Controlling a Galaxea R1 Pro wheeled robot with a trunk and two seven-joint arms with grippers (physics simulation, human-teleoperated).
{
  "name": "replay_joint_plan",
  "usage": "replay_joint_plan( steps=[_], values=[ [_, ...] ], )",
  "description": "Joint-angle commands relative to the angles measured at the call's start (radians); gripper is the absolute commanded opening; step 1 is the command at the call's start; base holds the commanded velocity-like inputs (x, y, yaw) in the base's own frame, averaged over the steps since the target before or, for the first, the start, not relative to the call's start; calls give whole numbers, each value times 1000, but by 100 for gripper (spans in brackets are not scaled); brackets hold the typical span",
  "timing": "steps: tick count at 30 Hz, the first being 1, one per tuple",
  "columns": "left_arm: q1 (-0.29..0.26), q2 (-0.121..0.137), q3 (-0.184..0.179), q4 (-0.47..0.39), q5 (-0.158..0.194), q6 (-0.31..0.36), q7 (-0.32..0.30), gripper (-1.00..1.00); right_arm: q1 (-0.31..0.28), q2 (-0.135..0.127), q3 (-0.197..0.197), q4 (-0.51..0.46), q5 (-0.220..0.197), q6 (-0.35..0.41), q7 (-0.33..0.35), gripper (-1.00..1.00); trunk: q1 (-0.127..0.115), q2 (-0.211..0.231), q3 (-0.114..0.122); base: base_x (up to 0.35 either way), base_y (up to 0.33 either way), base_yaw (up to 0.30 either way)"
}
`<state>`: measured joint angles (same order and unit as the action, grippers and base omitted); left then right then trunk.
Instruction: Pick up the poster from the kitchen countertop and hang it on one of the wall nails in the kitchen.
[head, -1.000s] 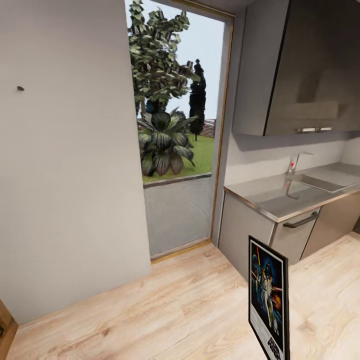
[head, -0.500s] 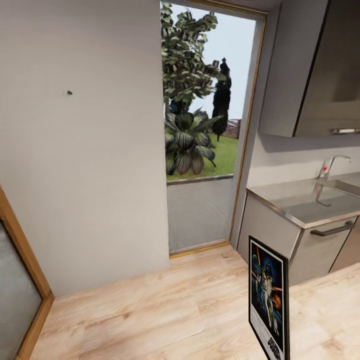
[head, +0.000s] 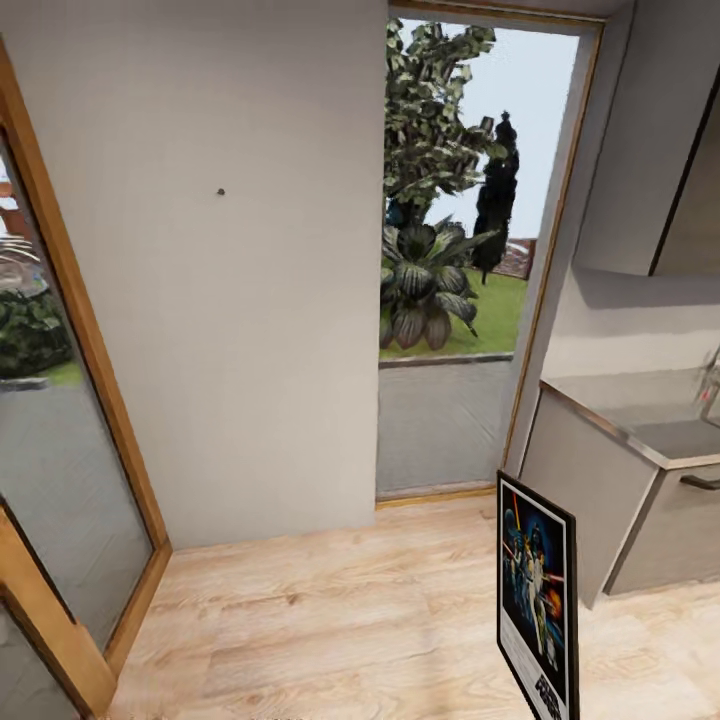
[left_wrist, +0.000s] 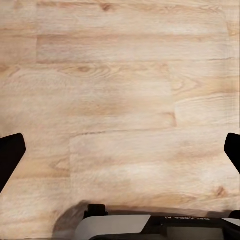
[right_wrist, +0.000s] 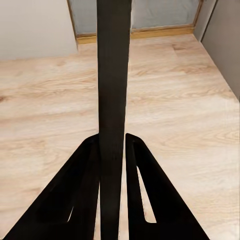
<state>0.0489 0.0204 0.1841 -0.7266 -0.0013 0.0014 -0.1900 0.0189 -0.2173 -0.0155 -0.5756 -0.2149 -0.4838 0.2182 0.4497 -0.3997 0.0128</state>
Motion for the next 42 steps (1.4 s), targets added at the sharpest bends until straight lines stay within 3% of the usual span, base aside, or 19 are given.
replay_joint_plan(
  steps=[1,18,42],
  values=[
    [0,0,3,-1,0,0,-6,100,1,0,-2,-1,-12,1,10,-100,0,0,0,-15,0,290],
    [0,0,6,-1,-1,3,-6,100,1,-1,-2,-1,-12,2,12,-100,0,0,0,23,26,280],
    [0,0,5,-2,-5,3,-6,100,1,-6,-6,-25,-12,3,21,-100,0,0,0,25,84,18]
  ],
)
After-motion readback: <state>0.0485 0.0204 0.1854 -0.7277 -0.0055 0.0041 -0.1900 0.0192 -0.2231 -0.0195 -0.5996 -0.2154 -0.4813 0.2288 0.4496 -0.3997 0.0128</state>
